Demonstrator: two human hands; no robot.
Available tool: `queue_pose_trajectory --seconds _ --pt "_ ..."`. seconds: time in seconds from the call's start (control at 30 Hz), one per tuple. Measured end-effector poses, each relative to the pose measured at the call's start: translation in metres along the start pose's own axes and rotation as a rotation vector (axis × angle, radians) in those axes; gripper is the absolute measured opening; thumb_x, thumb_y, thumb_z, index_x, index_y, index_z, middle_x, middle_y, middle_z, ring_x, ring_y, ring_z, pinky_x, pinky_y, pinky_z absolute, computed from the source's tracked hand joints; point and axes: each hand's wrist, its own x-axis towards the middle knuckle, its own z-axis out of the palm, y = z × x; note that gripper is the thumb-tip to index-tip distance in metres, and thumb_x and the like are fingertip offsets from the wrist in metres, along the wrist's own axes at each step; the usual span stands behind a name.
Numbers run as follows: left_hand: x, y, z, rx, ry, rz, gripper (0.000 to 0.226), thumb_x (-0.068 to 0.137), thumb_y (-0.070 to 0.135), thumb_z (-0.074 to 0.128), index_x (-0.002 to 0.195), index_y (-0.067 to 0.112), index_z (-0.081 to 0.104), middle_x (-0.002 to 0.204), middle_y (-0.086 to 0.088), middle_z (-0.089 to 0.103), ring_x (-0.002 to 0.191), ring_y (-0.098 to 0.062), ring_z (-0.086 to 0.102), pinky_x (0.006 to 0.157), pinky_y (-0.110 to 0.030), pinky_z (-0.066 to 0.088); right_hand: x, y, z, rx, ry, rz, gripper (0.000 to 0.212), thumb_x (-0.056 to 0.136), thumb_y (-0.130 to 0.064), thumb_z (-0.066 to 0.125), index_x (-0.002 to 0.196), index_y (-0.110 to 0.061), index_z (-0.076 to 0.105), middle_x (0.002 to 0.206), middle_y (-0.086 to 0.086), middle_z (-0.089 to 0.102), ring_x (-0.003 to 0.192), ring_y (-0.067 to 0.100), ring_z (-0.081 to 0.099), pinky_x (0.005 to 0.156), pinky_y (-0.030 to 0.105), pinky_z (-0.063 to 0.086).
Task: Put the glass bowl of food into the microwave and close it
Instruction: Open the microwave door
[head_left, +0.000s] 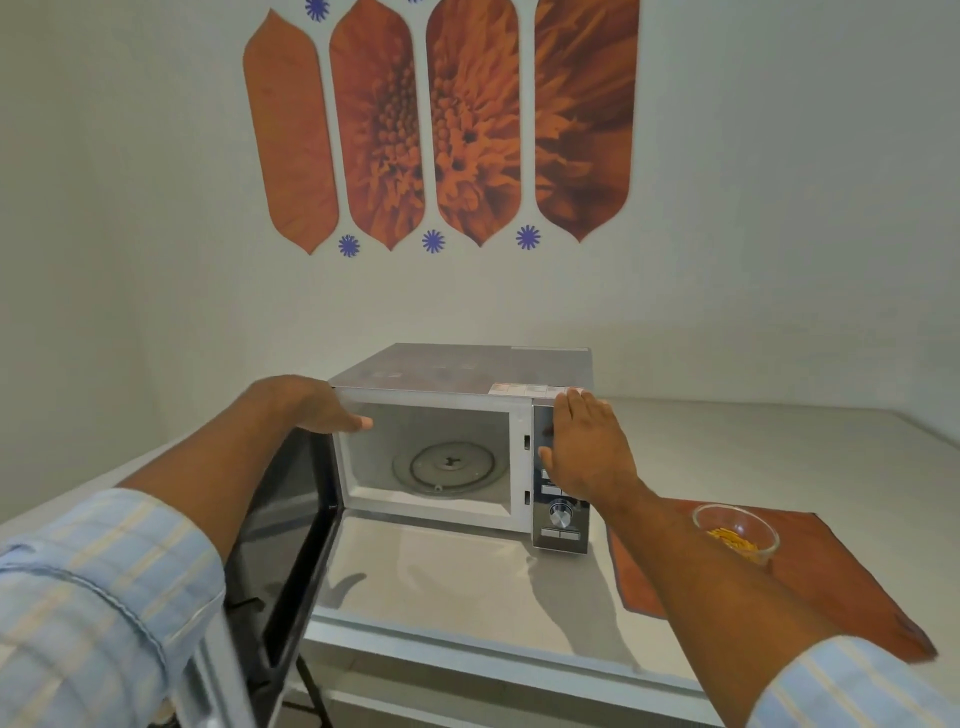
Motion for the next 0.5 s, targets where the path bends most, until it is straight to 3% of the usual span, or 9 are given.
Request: queue_pose_trajectory --seconds 0.1,0.3,0.4,0.5 --pt "0.000 -0.009 0.009 0.017 0.025 -0.030 0.103 0.085 0.087 0.052 0.160 0.016 0.043 0.170 -0.008 0.042 0.155 -0.033 0.041 0.121 -0.048 0.036 0.000 0.001 0.001 -0.003 0.003 0.002 0.083 0.094 -0.057 0.053 0.155 -0.007 0.029 0.161 0.017 0.037 0.150 0.035 0.031 0.126 0.050 0.023" --pt "0.005 -0.033 0.024 0.000 0.079 -0.062 0.101 0.084 0.088 0.052 0.153 0.013 0.054 0.158 -0.009 0.055 0.141 -0.031 0.055 0.112 -0.044 0.047 0.001 -0.001 0.006 0.005 0.020 0.014 0.084 0.094 -0.057 0.054 0.156 -0.007 0.029 0.162 0.016 0.037 0.151 0.035 0.030 0.126 0.049 0.023" --pt "0.011 -0.041 0.033 0.029 0.133 -0.062 0.095 0.085 0.089 0.048 0.141 0.014 0.064 0.141 -0.008 0.066 0.129 -0.031 0.061 0.113 -0.051 0.048 0.000 -0.003 0.008 0.007 0.038 0.030 0.085 0.093 -0.057 0.056 0.156 -0.006 0.030 0.162 0.017 0.037 0.152 0.034 0.029 0.126 0.048 0.021" --pt "0.017 -0.044 0.043 0.087 0.152 -0.045 0.083 0.085 0.090 0.042 0.118 0.021 0.073 0.114 0.001 0.067 0.119 -0.026 0.062 0.119 -0.057 0.037 0.001 -0.003 0.010 0.011 0.057 0.044 0.083 0.093 -0.055 0.057 0.155 -0.007 0.031 0.162 0.015 0.038 0.152 0.034 0.030 0.125 0.047 0.020"
